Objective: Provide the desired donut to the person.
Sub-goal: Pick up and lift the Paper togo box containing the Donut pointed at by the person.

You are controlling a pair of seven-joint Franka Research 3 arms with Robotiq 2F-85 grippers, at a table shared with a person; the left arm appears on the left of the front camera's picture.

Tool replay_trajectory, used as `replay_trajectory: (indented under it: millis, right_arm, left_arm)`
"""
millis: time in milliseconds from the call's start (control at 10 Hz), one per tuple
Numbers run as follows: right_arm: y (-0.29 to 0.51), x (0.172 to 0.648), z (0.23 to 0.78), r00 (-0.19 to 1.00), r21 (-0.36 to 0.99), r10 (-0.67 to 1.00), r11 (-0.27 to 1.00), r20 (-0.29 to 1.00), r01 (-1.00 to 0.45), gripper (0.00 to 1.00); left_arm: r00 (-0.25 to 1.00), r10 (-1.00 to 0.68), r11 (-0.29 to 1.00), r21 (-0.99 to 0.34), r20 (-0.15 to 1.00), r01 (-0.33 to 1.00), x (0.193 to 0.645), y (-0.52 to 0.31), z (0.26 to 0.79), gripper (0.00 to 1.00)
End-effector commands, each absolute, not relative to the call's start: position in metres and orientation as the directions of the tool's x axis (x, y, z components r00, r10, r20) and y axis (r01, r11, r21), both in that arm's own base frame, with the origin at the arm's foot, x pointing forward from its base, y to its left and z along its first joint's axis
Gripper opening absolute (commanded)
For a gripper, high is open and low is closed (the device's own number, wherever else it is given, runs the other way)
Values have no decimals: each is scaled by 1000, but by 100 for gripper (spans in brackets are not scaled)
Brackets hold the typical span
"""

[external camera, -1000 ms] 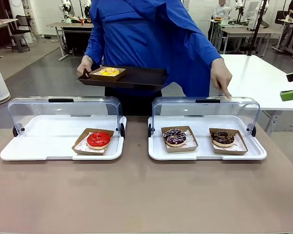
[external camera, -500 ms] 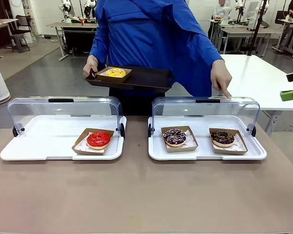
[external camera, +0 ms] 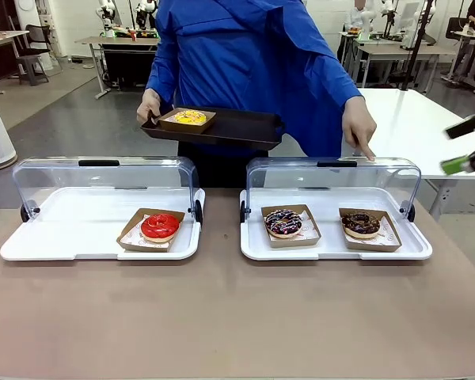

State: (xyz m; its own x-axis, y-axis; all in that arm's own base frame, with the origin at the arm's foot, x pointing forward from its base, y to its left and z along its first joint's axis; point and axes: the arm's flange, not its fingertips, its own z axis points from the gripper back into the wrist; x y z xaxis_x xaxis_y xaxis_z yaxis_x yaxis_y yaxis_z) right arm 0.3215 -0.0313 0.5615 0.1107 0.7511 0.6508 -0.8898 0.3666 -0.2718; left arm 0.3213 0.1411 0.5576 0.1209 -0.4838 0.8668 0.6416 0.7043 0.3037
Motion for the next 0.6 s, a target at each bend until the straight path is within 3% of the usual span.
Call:
replay_trajectory:
  millis: [0, 200, 500]
  right_arm:
    - [6, 367, 555, 65, -239, 926, 163, 372, -957, 100]
    - [24, 397, 509, 21, -175, 975, 60, 221, -983, 100]
    - [27, 397, 429, -32, -201, 985, 2, 169, -980, 100]
  left_arm:
    - [131, -482, 713, 301, 866, 633, 322, 141, 558, 100]
    - [131, -482, 713, 301, 866, 633, 322, 141, 558, 100]
    - [131, -482, 713, 301, 866, 633, 322, 141, 558, 100]
